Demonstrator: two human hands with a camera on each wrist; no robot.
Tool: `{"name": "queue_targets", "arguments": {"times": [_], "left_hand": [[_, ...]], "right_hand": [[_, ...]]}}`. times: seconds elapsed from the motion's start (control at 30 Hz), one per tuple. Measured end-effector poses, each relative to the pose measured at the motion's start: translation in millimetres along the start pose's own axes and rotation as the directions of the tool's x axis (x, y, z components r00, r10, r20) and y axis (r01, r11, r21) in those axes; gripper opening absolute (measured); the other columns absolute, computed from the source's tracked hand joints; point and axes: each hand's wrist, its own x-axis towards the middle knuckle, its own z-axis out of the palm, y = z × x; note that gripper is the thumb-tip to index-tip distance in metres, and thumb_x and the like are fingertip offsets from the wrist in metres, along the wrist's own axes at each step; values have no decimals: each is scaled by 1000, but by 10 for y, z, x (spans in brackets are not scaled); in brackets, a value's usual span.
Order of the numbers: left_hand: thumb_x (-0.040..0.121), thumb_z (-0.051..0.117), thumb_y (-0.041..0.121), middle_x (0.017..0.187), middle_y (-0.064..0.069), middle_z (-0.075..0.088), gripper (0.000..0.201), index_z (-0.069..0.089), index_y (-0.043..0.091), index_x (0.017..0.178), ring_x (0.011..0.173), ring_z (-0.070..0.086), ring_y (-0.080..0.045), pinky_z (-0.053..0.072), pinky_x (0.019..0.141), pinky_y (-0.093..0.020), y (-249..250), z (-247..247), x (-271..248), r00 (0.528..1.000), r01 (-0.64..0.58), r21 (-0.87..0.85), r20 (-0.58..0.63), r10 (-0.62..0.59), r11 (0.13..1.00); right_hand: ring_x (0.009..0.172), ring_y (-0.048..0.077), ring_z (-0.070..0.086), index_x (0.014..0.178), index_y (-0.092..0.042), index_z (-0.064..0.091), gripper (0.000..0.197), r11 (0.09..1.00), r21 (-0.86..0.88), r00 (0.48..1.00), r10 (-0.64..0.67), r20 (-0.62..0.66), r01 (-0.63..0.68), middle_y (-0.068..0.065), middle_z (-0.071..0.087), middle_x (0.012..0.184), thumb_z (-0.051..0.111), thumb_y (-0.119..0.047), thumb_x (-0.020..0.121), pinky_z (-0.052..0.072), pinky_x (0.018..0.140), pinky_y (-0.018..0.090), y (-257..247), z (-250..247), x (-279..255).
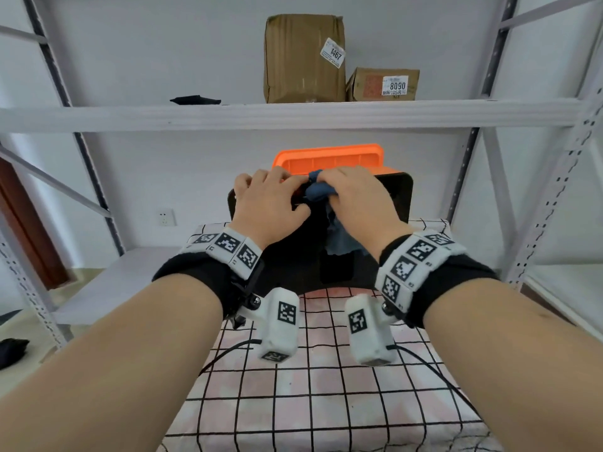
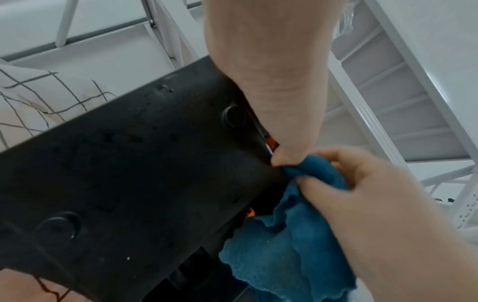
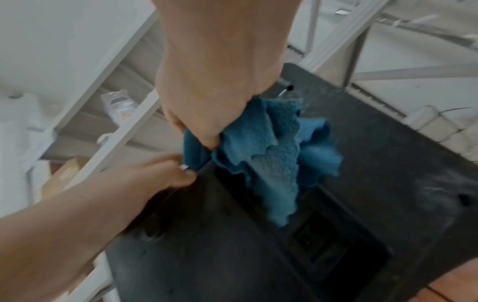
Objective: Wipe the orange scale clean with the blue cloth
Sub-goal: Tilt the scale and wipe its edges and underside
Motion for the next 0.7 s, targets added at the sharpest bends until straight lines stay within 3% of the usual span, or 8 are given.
{"name": "queue_targets", "arguments": {"times": [0.17,0.23,0.33,0.4,0.5,0.6,0.7], "left_hand": [[83,42,69,129,5,49,56,50,38,129,118,43,-22,23,96,-40,19,-7,54,1000,1,25,5,-1,1000],[84,44,69,128,4,49,55,52,36,127,118,44,-22,23,96,-40,1,-7,63,1000,26,10,-15,-26,1000],[88,48,59,128,0,50,51,53,28,128,120,44,-24,23,101,-40,3,51,99,999,14,-18,-50,-15,1000],[93,50,45,129,-7,51,46,53,15,128,120,46,-28,24,104,-39,96,128,140,996,-42,-26,-77,40,999],[89,46,26,116,-19,59,39,59,7,122,106,55,-41,33,101,-50,292,285,123,979,-85,1,-184,84,996],[87,34,48,118,-18,56,54,56,22,130,111,52,-40,25,107,-55,363,385,75,977,-22,21,-211,26,1000],[80,28,69,124,-17,52,72,52,27,132,117,46,-38,18,110,-53,356,405,70,982,0,39,-189,8,999]], "right_hand": [[80,37,63,93,-7,68,35,976,-218,1000,-11,17,14,16,65,92,39,-17,75,52,71,39,472,-251,-325],[84,39,60,98,-3,66,30,955,-267,989,144,33,-130,20,61,99,45,-9,77,50,74,42,712,-322,-546],[93,37,55,110,-3,61,25,869,-214,879,470,82,-446,18,53,108,53,-3,87,44,77,39,1035,-345,-934],[89,36,55,107,-3,61,23,899,-95,902,431,8,-428,18,52,106,59,-4,84,41,74,34,968,-286,-1018],[94,39,53,104,-2,60,28,974,18,957,224,-184,-225,21,53,106,63,1,76,46,76,41,645,-160,-785],[94,40,54,105,-1,60,27,989,28,957,148,-249,-145,22,55,103,56,-1,79,49,75,46,512,-56,-473],[90,40,54,103,-2,62,27,989,-9,946,137,-292,-145,21,57,104,57,3,78,48,75,45,555,104,-439]]}}
